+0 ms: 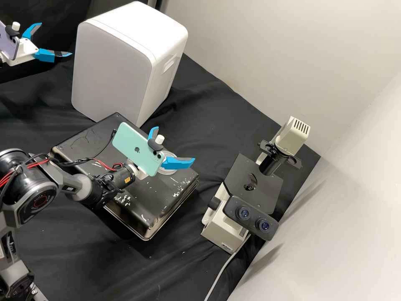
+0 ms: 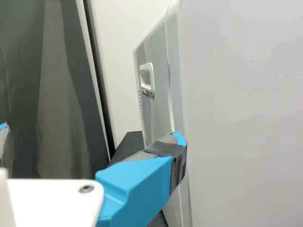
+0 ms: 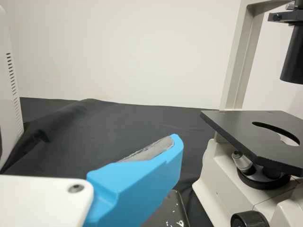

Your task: Place the petri dish on the microscope

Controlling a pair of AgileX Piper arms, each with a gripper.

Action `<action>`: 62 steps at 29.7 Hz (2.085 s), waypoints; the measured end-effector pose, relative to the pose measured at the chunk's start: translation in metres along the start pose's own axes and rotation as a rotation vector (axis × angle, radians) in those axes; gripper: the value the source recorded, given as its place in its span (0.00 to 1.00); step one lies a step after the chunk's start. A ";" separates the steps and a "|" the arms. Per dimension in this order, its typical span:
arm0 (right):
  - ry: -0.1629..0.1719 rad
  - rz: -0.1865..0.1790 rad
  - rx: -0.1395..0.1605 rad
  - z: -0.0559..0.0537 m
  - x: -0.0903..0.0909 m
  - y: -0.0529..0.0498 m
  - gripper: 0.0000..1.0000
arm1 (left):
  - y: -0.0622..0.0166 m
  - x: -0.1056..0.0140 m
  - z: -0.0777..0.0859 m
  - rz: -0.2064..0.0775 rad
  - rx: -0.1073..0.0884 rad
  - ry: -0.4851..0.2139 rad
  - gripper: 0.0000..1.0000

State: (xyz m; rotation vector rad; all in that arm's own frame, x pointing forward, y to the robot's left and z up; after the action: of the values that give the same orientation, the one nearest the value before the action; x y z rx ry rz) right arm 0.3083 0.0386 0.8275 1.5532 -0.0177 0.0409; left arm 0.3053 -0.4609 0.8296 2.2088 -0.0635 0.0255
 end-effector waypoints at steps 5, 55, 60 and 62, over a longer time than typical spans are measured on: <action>0.000 0.000 0.000 0.000 0.000 0.000 1.00 | 0.0000 0.000 0.000 0.000 0.000 0.000 1.00; 0.000 0.000 0.000 0.000 0.000 0.000 1.00 | -0.0563 -0.157 0.095 -0.233 -0.041 -0.684 1.00; 0.000 0.000 0.000 0.000 0.000 0.000 1.00 | -0.0577 -0.165 0.102 -0.258 -0.063 -0.754 1.00; 0.000 0.000 0.000 0.000 0.000 0.000 1.00 | -0.0579 -0.166 0.103 -0.264 -0.067 -0.769 1.00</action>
State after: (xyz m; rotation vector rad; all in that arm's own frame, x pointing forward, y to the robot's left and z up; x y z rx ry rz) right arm 0.3083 0.0386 0.8275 1.5532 -0.0177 0.0409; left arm 0.1420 -0.5035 0.7145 2.0235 -0.1925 -0.9533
